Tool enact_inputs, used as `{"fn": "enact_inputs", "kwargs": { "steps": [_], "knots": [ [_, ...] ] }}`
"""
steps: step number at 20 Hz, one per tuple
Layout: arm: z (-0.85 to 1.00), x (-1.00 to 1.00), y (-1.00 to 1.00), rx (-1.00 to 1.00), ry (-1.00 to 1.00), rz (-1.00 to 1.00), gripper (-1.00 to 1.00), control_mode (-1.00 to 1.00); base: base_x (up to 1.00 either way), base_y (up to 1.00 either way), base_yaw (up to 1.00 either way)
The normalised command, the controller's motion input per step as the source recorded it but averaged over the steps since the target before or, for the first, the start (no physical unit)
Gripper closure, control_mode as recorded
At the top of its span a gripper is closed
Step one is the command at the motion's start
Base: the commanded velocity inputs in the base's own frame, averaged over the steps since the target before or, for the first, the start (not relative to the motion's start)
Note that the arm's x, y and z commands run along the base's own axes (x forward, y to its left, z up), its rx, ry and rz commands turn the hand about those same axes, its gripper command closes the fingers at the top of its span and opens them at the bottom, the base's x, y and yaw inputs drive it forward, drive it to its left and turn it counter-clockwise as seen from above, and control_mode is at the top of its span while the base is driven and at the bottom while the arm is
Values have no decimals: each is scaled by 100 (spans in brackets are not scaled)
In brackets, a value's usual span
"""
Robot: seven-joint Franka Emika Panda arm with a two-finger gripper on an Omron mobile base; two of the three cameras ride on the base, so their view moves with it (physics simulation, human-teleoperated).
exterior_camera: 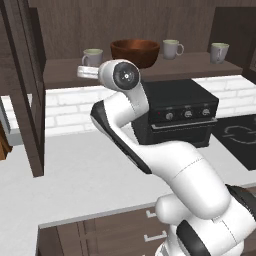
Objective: Gather all objects into one cabinet and sort the glasses and bowls to opposite sides.
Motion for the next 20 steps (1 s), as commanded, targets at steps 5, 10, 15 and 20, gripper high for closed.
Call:
{"fn": "enact_inputs", "kwargs": {
  "steps": [5, 10, 15, 20],
  "knots": [
    [0, 38, 0, 0, 0, -1, -100, -100, 0, 0, 0],
    [0, 28, 10, 0, 0, -6, -100, -100, 0, 0, 0],
    [0, 19, 23, 0, 0, -9, -100, -100, 0, 0, 0],
    [0, 16, 12, 0, 0, -4, -100, -100, 0, 0, 0]
  ]
}}
